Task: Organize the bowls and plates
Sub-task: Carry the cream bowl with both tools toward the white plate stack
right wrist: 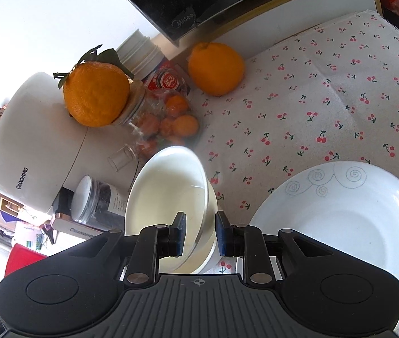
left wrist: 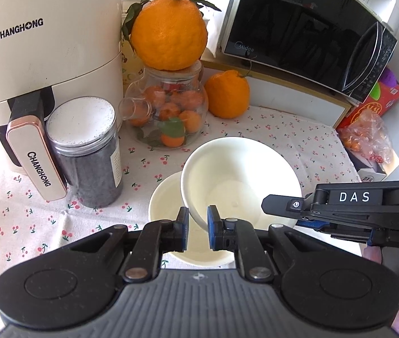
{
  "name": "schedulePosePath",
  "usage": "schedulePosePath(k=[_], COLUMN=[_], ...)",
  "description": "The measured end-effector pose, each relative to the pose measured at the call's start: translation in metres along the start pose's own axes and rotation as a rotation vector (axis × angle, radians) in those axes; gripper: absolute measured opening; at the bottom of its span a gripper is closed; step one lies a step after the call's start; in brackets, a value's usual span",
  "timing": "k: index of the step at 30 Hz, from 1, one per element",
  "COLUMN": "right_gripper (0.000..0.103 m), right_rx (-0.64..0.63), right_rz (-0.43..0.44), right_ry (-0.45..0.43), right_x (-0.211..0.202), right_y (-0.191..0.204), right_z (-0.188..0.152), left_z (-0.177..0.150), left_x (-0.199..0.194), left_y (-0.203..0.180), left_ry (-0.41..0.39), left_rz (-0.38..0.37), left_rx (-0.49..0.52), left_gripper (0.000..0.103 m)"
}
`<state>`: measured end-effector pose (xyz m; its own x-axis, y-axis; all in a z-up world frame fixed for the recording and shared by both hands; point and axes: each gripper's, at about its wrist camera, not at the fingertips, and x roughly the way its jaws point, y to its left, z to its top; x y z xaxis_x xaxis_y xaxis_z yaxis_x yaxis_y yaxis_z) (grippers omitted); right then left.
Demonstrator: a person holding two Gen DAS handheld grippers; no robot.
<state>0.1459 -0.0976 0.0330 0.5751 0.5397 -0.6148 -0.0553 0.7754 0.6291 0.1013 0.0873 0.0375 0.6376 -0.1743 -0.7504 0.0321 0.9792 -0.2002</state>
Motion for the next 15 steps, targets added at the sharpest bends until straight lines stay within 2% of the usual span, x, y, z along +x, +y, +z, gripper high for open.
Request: schedulePosePath(k=[15], right_gripper=[0.023], right_rx=[-0.055], right_rz=[-0.040], right_ry=[0.027], right_x=[0.017], right_y=[0.005], right_z=[-0.009], left_z=[-0.006], left_x=[0.013], left_y=[0.008], left_ry=[0.062], left_rz=[0.040], left_rx=[0.013], left_gripper=[0.012])
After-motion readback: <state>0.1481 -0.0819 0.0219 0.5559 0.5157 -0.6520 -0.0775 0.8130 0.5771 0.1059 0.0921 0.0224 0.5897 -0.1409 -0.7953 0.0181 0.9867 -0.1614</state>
